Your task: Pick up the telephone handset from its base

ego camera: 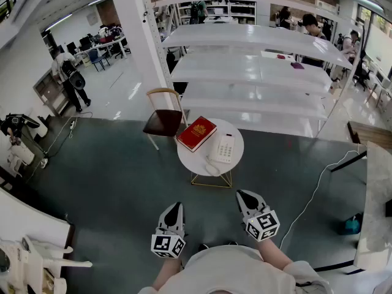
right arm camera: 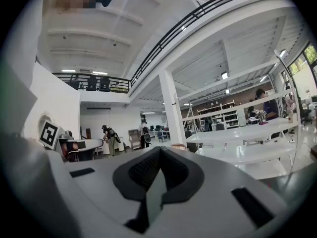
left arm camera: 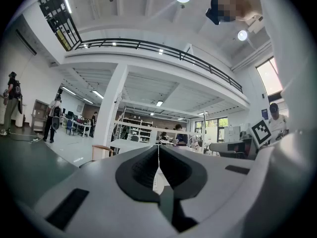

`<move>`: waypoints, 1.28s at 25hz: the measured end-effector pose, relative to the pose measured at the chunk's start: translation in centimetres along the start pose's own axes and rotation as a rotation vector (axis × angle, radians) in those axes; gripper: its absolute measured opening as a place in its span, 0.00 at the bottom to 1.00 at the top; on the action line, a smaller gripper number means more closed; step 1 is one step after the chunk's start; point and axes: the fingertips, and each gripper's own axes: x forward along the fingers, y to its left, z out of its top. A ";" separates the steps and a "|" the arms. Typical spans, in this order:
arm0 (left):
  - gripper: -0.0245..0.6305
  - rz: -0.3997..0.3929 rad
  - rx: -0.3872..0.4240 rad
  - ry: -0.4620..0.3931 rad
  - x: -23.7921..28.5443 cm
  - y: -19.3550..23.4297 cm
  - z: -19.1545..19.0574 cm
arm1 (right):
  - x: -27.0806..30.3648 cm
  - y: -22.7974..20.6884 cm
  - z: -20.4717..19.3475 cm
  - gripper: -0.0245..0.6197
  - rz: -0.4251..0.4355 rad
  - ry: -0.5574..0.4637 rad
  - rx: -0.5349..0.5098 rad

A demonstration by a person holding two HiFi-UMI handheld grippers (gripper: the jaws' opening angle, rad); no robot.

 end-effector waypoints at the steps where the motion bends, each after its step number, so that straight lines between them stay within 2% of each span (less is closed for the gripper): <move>1: 0.07 0.001 -0.001 0.002 0.1 0.0 0.0 | 0.0 0.0 0.0 0.05 0.001 0.001 0.000; 20: 0.07 -0.014 -0.022 0.017 -0.7 2.0 -0.9 | 0.3 0.9 -0.3 0.05 -0.045 -0.022 0.003; 32: 0.07 -0.052 0.009 0.026 -2.3 5.5 -0.9 | 2.0 4.1 -1.0 0.05 -0.093 -0.028 0.009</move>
